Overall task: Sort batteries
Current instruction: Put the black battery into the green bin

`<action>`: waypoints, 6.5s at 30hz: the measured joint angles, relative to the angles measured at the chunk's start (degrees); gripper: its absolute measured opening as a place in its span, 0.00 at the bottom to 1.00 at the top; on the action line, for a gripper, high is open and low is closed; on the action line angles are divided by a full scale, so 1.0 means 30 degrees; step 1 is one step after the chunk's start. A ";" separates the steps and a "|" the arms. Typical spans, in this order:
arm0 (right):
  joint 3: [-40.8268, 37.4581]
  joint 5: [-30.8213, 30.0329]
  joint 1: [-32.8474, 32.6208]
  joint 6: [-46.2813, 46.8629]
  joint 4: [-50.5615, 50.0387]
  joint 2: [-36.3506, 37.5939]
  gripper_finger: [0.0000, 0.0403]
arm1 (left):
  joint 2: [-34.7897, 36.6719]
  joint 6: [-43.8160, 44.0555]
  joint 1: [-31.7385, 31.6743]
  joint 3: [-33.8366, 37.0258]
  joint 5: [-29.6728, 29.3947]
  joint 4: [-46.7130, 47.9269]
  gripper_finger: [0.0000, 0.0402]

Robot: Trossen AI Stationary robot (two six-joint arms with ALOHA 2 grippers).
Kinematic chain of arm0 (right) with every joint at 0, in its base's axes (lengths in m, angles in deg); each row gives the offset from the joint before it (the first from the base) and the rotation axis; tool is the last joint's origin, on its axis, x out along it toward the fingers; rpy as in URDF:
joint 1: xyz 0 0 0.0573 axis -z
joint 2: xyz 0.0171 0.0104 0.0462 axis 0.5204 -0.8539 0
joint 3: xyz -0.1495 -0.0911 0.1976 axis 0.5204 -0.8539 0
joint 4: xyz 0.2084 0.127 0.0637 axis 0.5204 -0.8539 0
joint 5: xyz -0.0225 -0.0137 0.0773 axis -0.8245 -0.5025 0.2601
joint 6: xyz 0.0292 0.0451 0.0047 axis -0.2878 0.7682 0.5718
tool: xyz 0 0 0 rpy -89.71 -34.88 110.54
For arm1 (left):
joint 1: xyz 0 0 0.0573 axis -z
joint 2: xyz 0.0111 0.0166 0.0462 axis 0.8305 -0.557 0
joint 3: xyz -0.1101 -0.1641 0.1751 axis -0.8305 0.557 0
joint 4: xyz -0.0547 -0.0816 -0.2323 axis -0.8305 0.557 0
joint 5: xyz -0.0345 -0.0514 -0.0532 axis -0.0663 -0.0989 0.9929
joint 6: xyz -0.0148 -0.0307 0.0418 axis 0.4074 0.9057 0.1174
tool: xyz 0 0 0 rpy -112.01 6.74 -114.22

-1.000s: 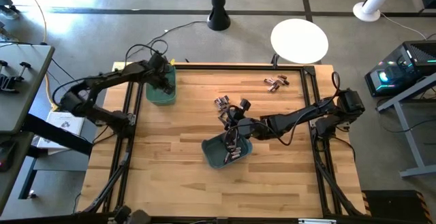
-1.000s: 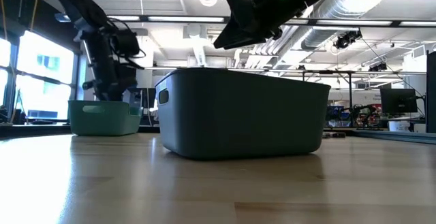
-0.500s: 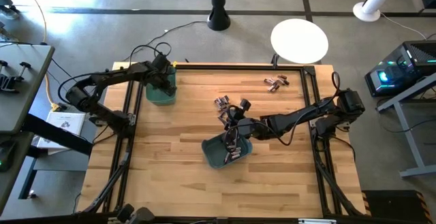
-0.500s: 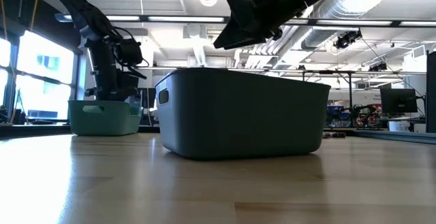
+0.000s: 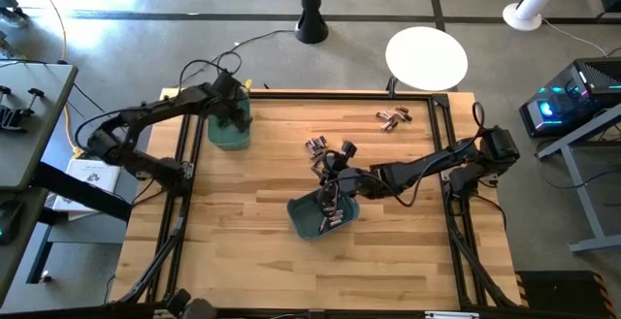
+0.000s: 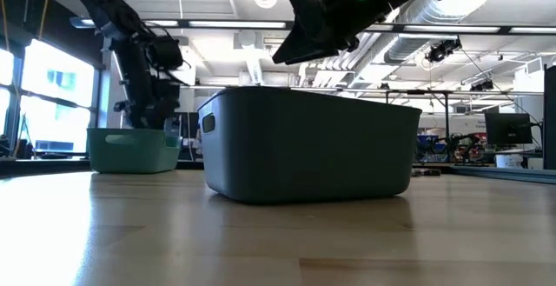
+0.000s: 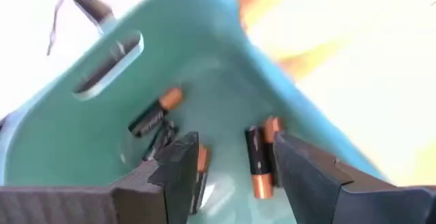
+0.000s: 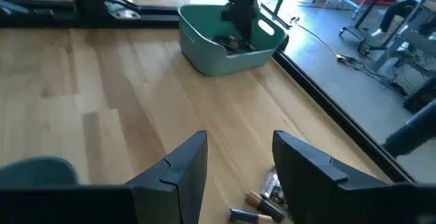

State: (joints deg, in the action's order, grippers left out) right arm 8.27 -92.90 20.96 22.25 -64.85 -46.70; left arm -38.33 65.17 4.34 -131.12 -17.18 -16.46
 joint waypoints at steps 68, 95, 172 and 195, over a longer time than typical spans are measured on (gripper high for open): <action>-0.0080 0.9692 2.0051 0.9200 -1.6260 -0.2499 0.52 | 0.8787 0.1554 1.0048 0.8015 0.0984 -1.2555 0.44; -0.0087 0.9887 1.9265 0.7547 -1.4837 -0.2543 0.39 | 0.8787 0.1999 1.0045 0.8015 0.0991 -1.2527 0.44; -0.0109 1.1237 0.2159 -0.4867 1.5290 -0.1879 0.06 | 0.7118 -0.0401 1.5329 0.8011 0.7073 -2.7639 0.52; -0.0102 1.1214 0.1566 -0.5550 1.6290 -0.2747 0.06 | 0.7981 -0.0332 1.6027 0.5858 0.5209 -2.0110 0.40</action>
State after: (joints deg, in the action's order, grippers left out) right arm 7.96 -59.25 25.66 5.59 -15.98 -54.94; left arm -14.39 64.17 52.42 -113.55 -1.55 -76.79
